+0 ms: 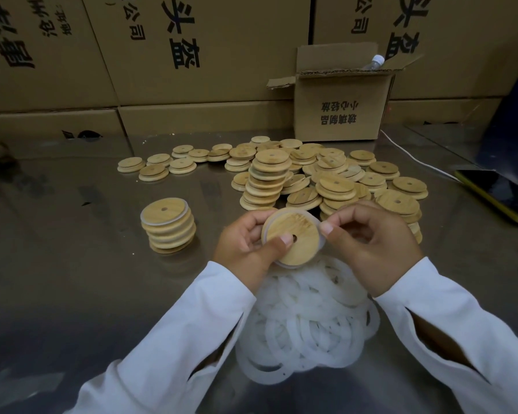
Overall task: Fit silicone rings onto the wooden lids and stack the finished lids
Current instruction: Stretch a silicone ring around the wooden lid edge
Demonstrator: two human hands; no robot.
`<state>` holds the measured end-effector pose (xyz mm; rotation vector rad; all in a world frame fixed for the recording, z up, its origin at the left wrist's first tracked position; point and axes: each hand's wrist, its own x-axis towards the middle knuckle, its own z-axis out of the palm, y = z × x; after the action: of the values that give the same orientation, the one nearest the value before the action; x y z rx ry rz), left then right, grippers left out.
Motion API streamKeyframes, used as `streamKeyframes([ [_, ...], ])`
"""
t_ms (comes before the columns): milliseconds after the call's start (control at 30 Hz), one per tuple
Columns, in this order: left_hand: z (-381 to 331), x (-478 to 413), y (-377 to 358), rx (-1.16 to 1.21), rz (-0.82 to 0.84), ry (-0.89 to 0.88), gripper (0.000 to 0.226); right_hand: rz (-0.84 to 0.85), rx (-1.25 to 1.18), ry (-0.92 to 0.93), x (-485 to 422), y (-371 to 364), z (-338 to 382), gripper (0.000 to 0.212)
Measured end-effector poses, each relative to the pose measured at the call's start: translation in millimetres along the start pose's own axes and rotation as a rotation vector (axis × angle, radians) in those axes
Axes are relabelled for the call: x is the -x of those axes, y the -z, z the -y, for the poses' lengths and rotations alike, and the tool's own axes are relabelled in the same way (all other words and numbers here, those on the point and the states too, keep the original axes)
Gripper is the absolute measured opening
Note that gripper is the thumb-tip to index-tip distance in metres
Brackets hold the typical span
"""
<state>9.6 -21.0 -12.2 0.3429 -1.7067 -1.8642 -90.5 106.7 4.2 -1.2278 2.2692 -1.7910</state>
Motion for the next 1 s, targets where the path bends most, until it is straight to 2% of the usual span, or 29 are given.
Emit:
streamKeyframes([
  [167,3,-3,2,0.066,-0.078,0.021,0.038,-0.023,-0.089,-0.091,3,-5,0,0.008],
  [400,1,-2,-2,0.273,-0.034,0.040,0.041,-0.006,-0.119,-0.074,5,-5,0,0.017],
  [500,0,-1,-3,0.241,-0.035,0.030,0.045,-0.020,-0.131,-0.051,4,-6,1,0.022],
  [567,2,-1,-2,0.188,-0.049,0.001,0.040,-0.033,-0.141,-0.042,6,-7,2,0.024],
  [733,1,1,-3,0.040,-0.070,-0.099,0.036,-0.065,-0.223,-0.086,8,-10,3,0.015],
  [833,0,2,-4,0.008,-0.068,-0.134,0.034,-0.062,-0.293,-0.110,9,-11,4,0.017],
  [900,-1,2,-5,-0.005,-0.059,-0.150,0.034,-0.044,-0.250,-0.067,10,-12,4,0.024],
  [1000,-1,4,-7,-0.002,-0.041,-0.164,0.032,-0.092,-0.008,0.058,13,-11,3,0.027],
])
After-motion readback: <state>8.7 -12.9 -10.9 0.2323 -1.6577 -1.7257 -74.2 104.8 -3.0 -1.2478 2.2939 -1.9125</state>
